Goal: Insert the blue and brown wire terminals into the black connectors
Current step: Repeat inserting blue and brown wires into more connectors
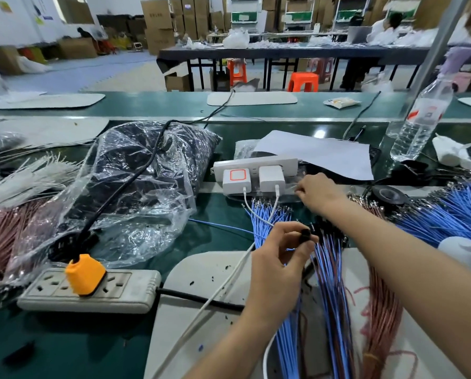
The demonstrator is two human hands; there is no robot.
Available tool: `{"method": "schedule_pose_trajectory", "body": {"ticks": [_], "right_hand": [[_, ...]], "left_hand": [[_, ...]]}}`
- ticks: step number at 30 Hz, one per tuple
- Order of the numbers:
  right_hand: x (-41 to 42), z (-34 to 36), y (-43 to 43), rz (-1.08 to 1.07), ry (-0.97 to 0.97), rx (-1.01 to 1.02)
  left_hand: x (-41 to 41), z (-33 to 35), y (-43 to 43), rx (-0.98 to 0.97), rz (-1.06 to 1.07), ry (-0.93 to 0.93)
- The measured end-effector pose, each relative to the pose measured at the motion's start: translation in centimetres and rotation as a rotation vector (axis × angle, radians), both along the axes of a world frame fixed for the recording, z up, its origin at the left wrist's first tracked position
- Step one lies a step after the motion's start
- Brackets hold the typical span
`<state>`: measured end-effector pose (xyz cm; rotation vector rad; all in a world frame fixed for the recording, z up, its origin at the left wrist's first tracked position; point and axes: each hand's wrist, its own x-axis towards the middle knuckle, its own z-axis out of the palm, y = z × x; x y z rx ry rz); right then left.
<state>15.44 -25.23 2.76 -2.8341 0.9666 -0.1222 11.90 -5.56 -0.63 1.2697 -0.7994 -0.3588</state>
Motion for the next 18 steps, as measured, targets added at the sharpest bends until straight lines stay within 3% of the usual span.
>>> {"method": "schedule_pose_trajectory", "body": {"ticks": [6, 11, 15, 18], "right_hand": [[1.7, -0.8, 0.3, 0.064, 0.135, -0.094], [2.3, -1.1, 0.7, 0.015, 0.083, -0.096], [2.2, -0.8, 0.9, -0.007, 0.027, -0.007], [1.7, -0.8, 0.8, -0.064, -0.081, 0.168]], "left_hand": [[0.1, 0.1, 0.1, 0.002, -0.001, 0.011], [0.1, 0.1, 0.1, 0.008, -0.001, 0.0], [0.0, 0.1, 0.1, 0.023, 0.002, -0.003], [0.0, 0.1, 0.1, 0.029, -0.001, -0.005]]}}
